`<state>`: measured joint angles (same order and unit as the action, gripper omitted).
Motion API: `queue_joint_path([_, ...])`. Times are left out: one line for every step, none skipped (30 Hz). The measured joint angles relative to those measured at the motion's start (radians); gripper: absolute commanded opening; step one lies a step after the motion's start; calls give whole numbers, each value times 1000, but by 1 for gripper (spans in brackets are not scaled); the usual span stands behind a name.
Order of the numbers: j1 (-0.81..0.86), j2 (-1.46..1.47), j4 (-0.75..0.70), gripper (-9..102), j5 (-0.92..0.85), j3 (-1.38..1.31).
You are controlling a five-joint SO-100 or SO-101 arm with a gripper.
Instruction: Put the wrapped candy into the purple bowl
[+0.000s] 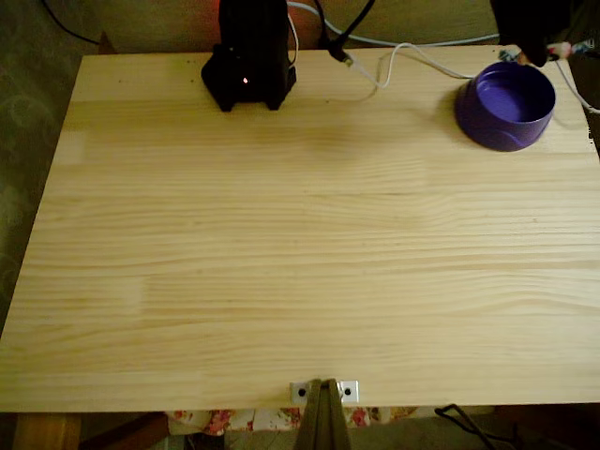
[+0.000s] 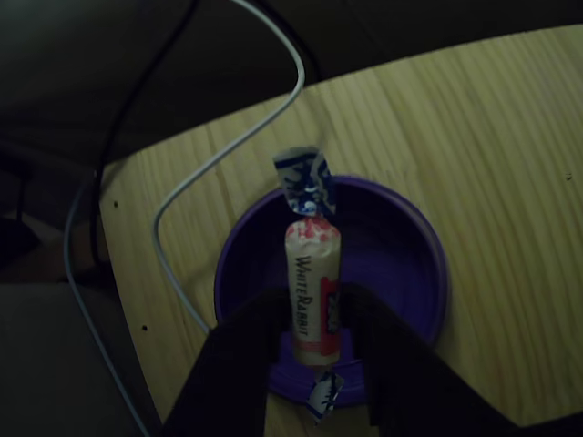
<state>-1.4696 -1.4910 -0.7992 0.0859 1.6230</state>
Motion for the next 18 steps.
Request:
queue_joint_path([0,9,-5,1,5,-9])
queue_joint_path([0,15,-11,3,9,-21])
queue_joint_path([0,21,-15,5,9,-31])
queue_joint_path([0,26,-20,7,9,-38])
queue_joint_path([0,28,-26,8,9,-43])
queue_joint_path([0,29,-31,10,9,-48])
queue_joint_path([0,29,-32,11,8,-49])
queue_joint_path([0,29,-35,13,8,-49])
queue_joint_path([0,29,-38,14,5,-49])
queue_joint_path([0,29,-41,15,0,-49])
queue_joint_path([0,29,-41,16,-6,-49])
queue_joint_path([0,29,-41,17,-9,-49])
queue_joint_path([0,29,-41,18,-11,-49])
queue_joint_path([0,29,-41,18,-14,-49])
queue_joint_path([0,29,-41,18,-12,-49])
queue_joint_path([0,29,-41,19,-14,-49])
queue_joint_path([0,29,-41,19,-14,-49])
queue_joint_path([0,29,-41,19,-14,-49])
